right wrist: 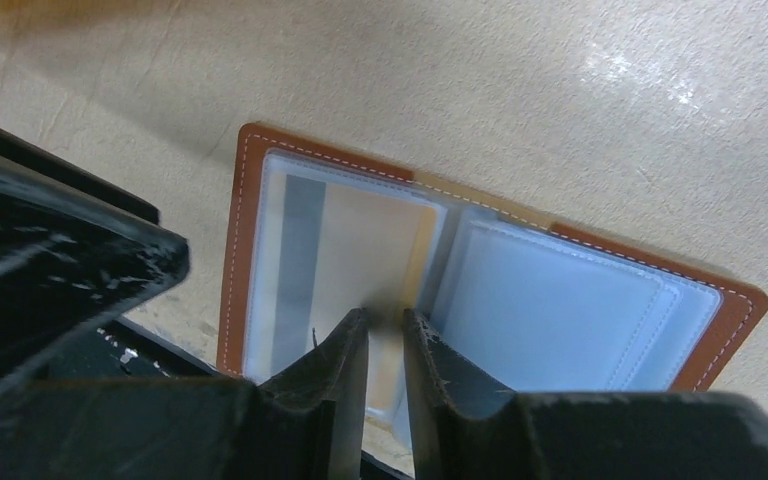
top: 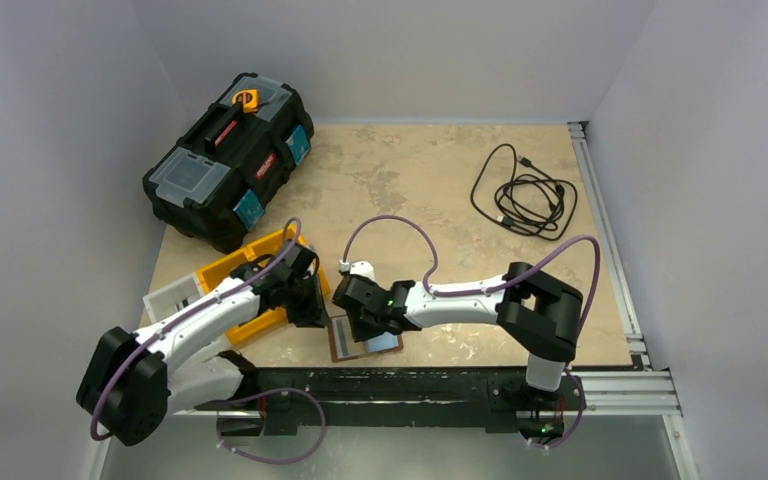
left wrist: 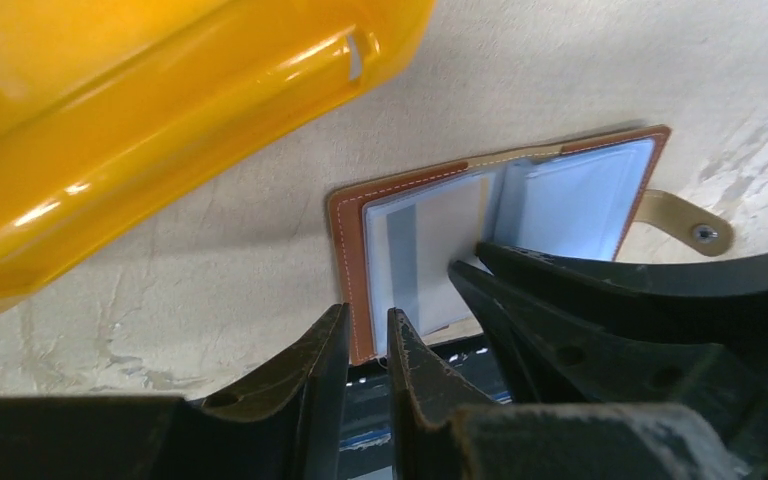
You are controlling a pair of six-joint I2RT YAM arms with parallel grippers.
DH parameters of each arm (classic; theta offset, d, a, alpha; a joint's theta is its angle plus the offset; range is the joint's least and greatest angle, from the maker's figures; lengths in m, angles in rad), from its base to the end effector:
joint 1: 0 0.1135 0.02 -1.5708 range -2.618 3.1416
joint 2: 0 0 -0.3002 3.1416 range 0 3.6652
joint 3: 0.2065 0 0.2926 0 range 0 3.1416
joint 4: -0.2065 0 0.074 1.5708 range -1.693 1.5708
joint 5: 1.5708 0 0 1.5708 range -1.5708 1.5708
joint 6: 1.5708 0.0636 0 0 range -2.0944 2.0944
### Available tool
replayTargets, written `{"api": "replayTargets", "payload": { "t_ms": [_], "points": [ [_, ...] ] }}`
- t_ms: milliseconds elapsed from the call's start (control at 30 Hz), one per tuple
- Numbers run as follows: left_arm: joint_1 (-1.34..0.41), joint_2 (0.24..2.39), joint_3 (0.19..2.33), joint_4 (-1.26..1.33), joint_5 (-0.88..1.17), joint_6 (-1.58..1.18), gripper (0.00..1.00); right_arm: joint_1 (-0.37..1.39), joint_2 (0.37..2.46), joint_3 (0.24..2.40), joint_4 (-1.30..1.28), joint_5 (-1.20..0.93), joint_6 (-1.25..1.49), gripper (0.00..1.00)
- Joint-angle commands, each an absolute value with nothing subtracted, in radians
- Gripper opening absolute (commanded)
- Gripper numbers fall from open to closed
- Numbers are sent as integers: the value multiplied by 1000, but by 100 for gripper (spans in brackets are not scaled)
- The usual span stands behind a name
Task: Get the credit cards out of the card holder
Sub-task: Remove the credit card from the card holder.
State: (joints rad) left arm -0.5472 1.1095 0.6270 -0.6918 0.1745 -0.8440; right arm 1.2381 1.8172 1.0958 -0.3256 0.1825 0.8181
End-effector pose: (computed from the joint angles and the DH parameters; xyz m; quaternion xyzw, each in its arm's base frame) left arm 0.1827 -0.1242 0.1766 -0.1274 0.9685 -0.1913 0.0959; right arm 0.1468 0.3896 0.1423 -0.1774 0.9457 0.1753 0.2085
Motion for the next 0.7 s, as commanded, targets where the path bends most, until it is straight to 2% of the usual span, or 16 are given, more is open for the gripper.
{"api": "replayTargets", "payload": {
  "t_ms": [0, 667],
  "points": [
    [-593, 1158, 595, -597, 185, -885, 19, 1221, 1842, 1009, -290, 121, 843, 18],
    [-648, 1263, 511, -405, 283, -939, 21, 1168, 1826, 892, -163, 33, 859, 11]
  ]
}}
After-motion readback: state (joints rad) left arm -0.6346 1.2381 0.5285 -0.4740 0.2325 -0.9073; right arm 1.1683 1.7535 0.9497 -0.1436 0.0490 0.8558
